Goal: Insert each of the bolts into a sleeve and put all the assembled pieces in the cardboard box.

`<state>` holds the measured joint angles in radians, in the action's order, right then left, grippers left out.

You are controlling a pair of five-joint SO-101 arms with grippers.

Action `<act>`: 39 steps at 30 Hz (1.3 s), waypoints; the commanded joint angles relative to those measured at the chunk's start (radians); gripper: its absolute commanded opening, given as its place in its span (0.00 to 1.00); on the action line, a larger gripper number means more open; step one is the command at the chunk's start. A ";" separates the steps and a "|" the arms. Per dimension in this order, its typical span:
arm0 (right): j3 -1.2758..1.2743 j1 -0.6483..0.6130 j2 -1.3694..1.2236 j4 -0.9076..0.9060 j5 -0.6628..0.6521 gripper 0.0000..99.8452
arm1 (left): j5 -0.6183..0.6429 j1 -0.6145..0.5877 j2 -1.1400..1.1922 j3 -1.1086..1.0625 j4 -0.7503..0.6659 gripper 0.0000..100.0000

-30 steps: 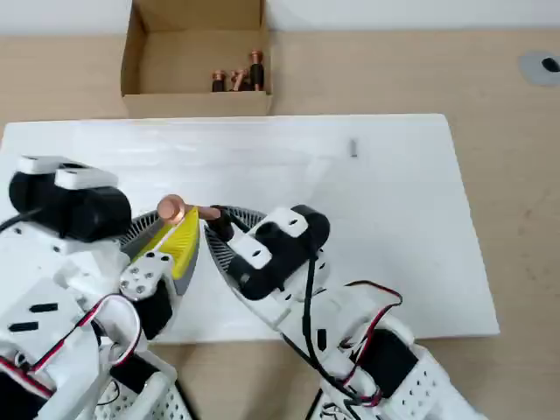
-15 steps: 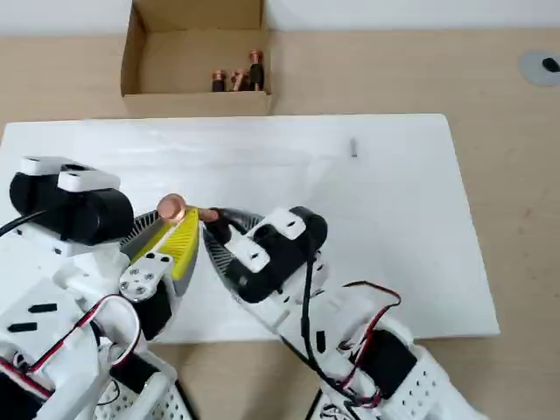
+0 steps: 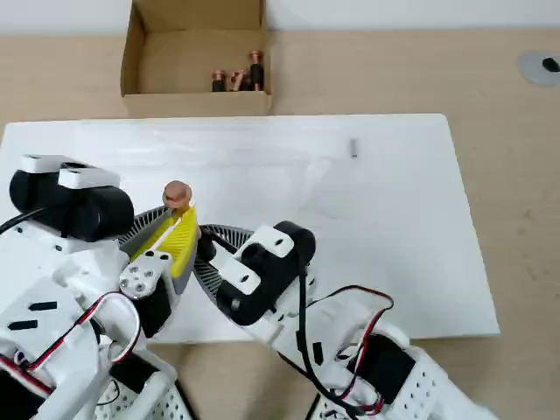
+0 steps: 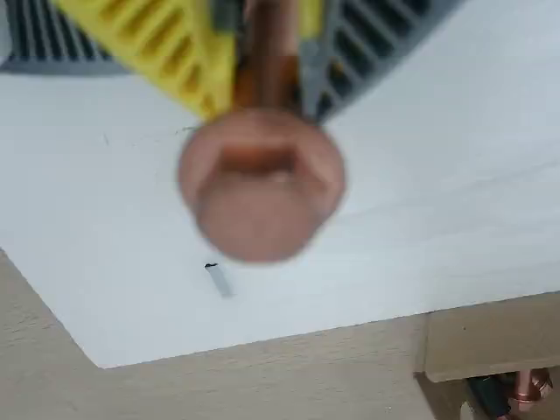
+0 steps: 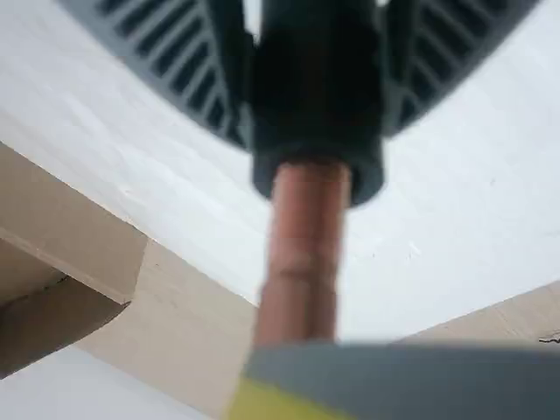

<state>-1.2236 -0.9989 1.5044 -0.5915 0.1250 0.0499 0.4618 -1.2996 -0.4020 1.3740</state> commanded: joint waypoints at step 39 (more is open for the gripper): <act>0.064 0.173 -0.067 0.087 0.000 0.01 | 0.077 0.008 0.010 0.158 0.226 0.13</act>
<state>-1.2252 -0.8991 1.4860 -0.5685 0.1250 0.1266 0.4664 -1.2996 -0.3069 1.5581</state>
